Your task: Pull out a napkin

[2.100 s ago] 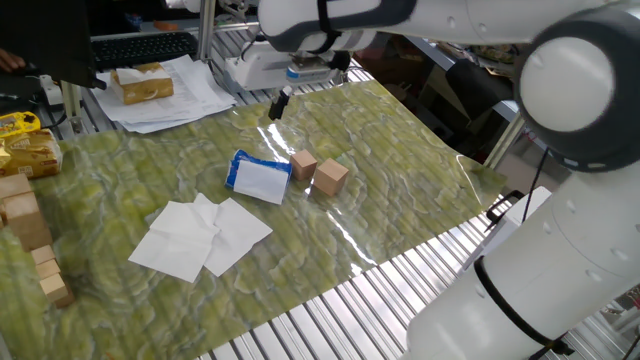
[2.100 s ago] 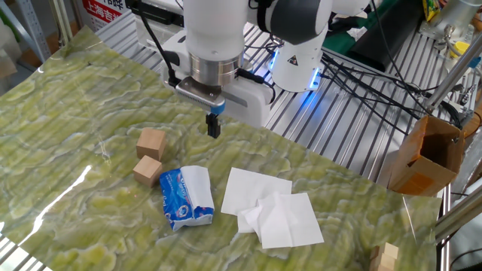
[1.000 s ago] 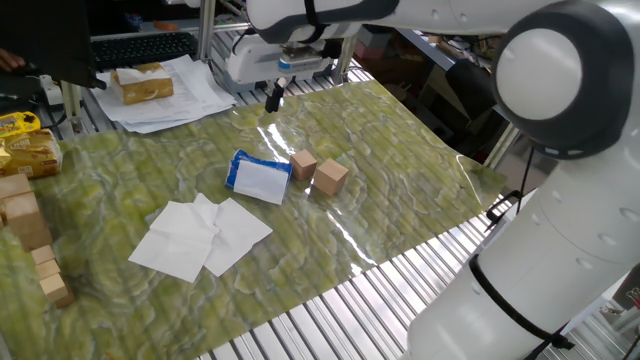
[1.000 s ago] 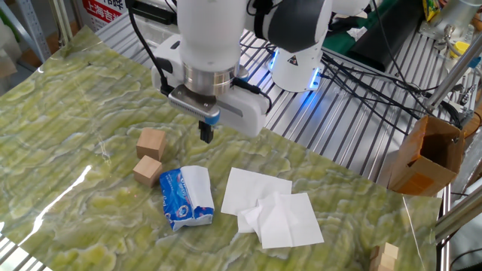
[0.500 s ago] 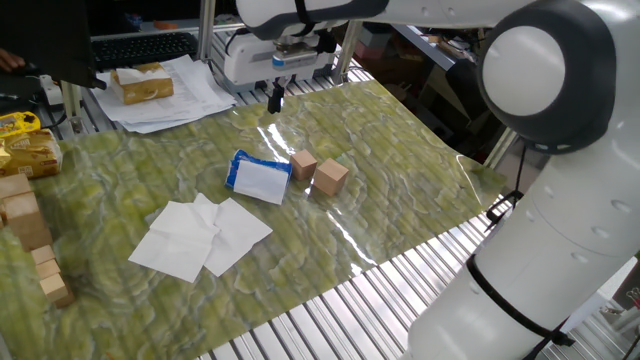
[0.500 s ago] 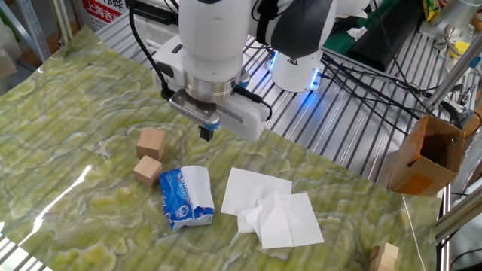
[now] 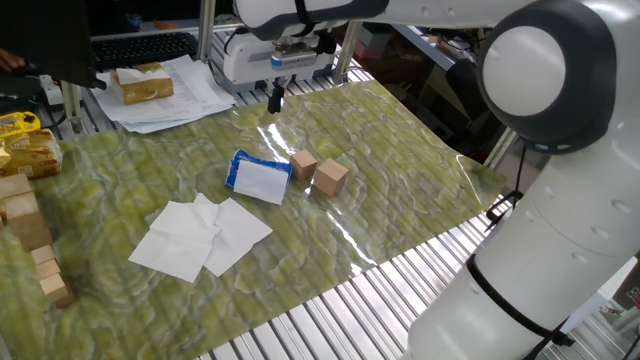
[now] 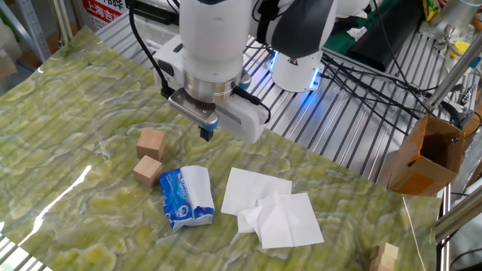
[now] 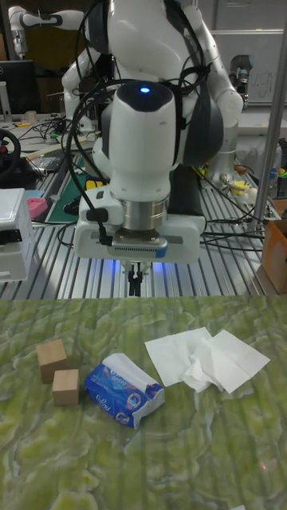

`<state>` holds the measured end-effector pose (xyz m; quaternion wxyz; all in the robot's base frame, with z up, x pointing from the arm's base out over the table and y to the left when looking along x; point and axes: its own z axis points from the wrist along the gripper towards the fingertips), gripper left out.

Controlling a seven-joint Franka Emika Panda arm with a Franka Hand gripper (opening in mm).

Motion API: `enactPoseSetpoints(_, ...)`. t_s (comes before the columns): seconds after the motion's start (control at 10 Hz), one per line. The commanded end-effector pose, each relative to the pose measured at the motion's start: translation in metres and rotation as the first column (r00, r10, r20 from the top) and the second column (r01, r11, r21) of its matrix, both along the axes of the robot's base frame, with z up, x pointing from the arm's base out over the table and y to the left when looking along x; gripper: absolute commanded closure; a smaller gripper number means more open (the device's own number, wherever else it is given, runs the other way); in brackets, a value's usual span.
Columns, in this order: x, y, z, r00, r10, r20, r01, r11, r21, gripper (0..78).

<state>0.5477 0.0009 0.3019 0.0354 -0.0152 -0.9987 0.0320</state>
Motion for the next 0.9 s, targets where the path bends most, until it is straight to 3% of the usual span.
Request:
enactPoseSetpoints(0.1, 0.001, 0.000, 0.001, 1.000, -0.004, -0.020, 0.004, 1.000, -0.012, 77.6)
enactPoseSetpoints(0.6, 0.001, 0.000, 0.000, 0.999, -0.009, -0.030, 0.009, 1.000, -0.024, 77.6)
enactPoseSetpoints(0.9, 0.003, 0.004, -0.021, 0.999, -0.020, -0.033, 0.018, 0.996, -0.084, 77.6)
